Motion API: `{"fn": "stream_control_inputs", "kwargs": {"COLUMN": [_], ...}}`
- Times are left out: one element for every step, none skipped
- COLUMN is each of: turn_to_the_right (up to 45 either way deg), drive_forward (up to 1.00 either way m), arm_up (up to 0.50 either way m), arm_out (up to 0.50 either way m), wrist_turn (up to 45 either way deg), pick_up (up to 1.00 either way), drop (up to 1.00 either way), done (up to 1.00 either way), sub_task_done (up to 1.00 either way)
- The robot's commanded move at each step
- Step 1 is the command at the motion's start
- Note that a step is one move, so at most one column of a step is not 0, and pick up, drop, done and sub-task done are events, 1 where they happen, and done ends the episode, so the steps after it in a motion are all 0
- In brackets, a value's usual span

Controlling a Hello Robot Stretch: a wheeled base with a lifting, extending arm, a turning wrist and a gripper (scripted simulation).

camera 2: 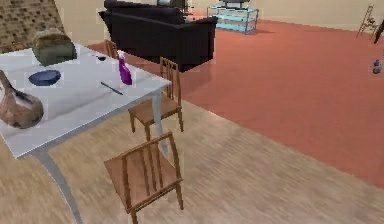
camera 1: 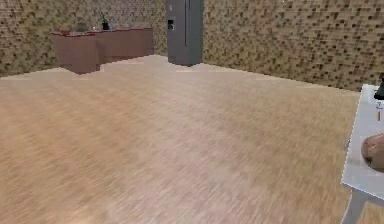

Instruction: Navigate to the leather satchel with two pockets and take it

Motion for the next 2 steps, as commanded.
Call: {"fn": "stream_control_inputs", "kwargs": {"turn_to_the_right": [3.0, 0.0], "drive_forward": [0.00, 0.85], "arm_up": [0.00, 0.00], "arm_out": [0.00, 0.00], "wrist_turn": [0.0, 0.0], "pick_up": [0.00, 0.00], "drop": [0.00, 0.00], "done": [0.00, 0.00], "sub_task_done": [0.00, 0.00]}}
